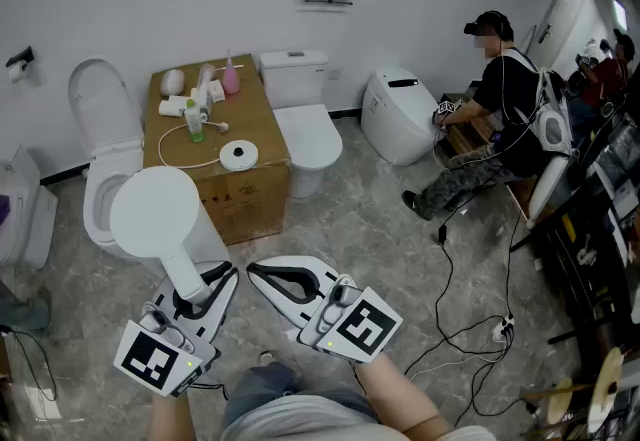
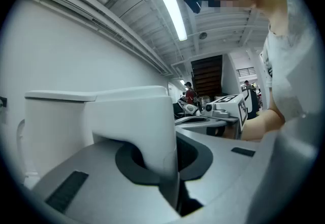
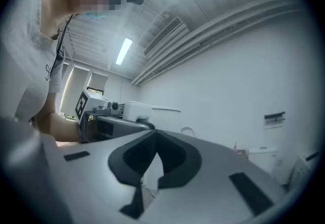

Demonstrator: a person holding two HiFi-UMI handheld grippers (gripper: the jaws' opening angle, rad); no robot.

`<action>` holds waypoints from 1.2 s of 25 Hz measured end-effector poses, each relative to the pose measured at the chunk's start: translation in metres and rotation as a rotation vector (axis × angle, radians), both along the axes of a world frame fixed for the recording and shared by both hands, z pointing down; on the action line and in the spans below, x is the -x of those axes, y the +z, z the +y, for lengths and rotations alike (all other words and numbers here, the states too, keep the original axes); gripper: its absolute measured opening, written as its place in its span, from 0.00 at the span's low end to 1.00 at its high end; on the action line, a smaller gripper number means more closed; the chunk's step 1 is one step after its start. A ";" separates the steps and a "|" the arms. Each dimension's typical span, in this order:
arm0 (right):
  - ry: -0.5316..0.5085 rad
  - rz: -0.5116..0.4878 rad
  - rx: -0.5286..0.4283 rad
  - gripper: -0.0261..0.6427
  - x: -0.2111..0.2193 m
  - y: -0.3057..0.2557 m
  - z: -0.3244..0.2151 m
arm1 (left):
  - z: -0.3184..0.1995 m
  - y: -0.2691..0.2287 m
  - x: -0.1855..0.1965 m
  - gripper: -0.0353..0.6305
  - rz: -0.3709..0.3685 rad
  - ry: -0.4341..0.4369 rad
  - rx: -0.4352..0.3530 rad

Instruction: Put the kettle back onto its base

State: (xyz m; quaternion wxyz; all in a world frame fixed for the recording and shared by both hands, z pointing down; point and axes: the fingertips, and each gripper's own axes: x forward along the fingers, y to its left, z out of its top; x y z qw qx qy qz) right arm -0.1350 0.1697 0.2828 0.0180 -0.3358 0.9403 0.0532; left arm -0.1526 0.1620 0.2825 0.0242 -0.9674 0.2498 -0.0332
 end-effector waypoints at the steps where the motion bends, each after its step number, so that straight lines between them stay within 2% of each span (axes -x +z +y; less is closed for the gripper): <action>1: 0.001 -0.001 0.000 0.05 -0.001 0.000 0.001 | -0.001 -0.002 0.000 0.11 0.004 -0.004 -0.011; 11: -0.001 -0.002 -0.004 0.05 -0.004 -0.003 0.004 | -0.002 -0.008 -0.001 0.11 0.009 -0.022 -0.028; 19: -0.003 -0.061 0.006 0.05 -0.007 -0.005 -0.014 | -0.019 -0.004 0.001 0.11 0.013 -0.016 -0.022; 30: 0.049 -0.026 0.004 0.05 -0.027 -0.003 -0.053 | -0.056 0.002 -0.010 0.11 0.012 0.009 -0.006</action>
